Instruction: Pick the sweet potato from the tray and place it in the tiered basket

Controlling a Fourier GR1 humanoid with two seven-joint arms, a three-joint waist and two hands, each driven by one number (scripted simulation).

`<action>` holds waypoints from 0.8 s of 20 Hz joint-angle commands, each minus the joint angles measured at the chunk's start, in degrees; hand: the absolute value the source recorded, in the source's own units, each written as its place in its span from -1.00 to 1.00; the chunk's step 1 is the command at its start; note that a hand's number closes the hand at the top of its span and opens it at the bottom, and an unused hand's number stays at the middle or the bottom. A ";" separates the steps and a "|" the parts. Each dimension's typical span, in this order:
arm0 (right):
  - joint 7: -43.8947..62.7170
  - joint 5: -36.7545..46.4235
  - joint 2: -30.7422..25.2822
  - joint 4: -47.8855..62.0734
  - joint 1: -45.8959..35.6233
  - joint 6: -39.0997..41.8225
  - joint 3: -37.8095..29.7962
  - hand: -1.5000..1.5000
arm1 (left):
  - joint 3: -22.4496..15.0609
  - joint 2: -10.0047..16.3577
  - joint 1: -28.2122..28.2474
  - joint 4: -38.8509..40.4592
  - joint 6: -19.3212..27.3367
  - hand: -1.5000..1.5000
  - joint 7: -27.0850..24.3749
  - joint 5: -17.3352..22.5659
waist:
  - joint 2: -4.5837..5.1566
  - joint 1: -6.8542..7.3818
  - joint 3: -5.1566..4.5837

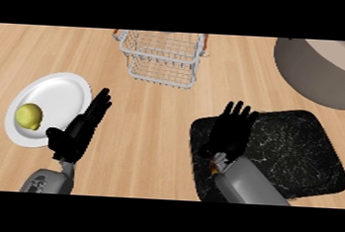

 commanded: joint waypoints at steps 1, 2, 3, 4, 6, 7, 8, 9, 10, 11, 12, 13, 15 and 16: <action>11.95 3.67 1.12 -1.08 4.74 5.69 0.29 -1.00 | 1.85 2.27 0.71 -0.11 -2.23 0.00 -1.16 1.12 | 0.91 0.52 0.21; 11.97 5.00 0.95 -2.03 7.11 4.80 0.60 -1.00 | 0.56 0.35 1.11 -0.77 -0.39 0.00 -0.57 0.15 | 0.86 0.39 0.22; 9.44 5.17 0.06 -1.08 6.96 3.64 -1.18 -1.00 | 0.90 0.92 0.74 0.87 -2.27 0.00 -1.82 0.69 | 1.11 0.62 0.23; 9.47 5.11 0.36 -3.67 6.50 6.80 -2.16 -1.00 | -0.09 -0.54 0.81 1.38 -0.83 0.00 -2.03 -0.54 | 1.07 0.55 0.22; 8.20 6.92 2.23 -0.54 5.95 5.08 -3.39 -1.00 | -0.29 -1.23 -0.87 -0.37 -0.09 0.00 -0.23 -0.70 | 1.18 1.13 0.26; 6.98 7.25 1.47 -2.19 6.42 6.23 -3.82 -1.00 | -0.01 -2.33 -2.10 5.70 0.06 0.00 -3.08 -1.57 | 1.32 0.51 0.21; 6.44 9.22 0.49 -3.57 11.32 2.71 -2.35 -1.00 | -0.16 -1.32 -0.09 -0.95 0.18 0.00 0.81 -0.59 | 1.05 0.99 0.28; 5.00 9.21 1.33 -1.79 8.49 2.77 -4.80 -1.00 | -1.83 -3.55 -0.47 1.14 1.52 0.00 -0.72 -2.55 | 1.23 1.17 0.27; 3.32 9.36 1.99 -1.38 8.72 3.06 -4.87 1.00 | 0.60 0.54 0.73 -2.11 -2.04 0.00 0.80 -0.05 | 1.19 1.58 0.29; 3.29 10.60 3.49 -8.22 11.51 2.32 -3.04 1.00 | 1.70 -1.01 -1.98 3.02 -1.92 0.00 -1.49 -0.69 | 1.21 1.12 0.27; -0.43 12.76 3.93 -2.16 10.03 -3.54 -2.38 1.00 | 1.27 -1.43 -3.21 2.14 -2.08 0.00 1.07 -0.63 | 1.28 1.37 0.29; -2.10 12.90 2.44 -2.31 8.22 -1.07 -4.14 1.00 | 0.26 -0.46 3.11 -4.59 -2.17 0.00 1.20 -0.56 | 1.20 1.76 0.30; -1.16 15.64 4.87 -2.39 9.77 -1.08 -1.36 1.00 | 1.85 -1.34 -3.11 1.15 -1.78 0.00 1.58 -0.88 | 1.27 1.40 0.28; -3.47 15.29 5.04 2.09 5.85 -2.44 -4.71 1.00 | 1.35 -1.39 -0.62 2.96 -2.62 0.00 -2.58 -1.75 | 1.36 1.65 0.28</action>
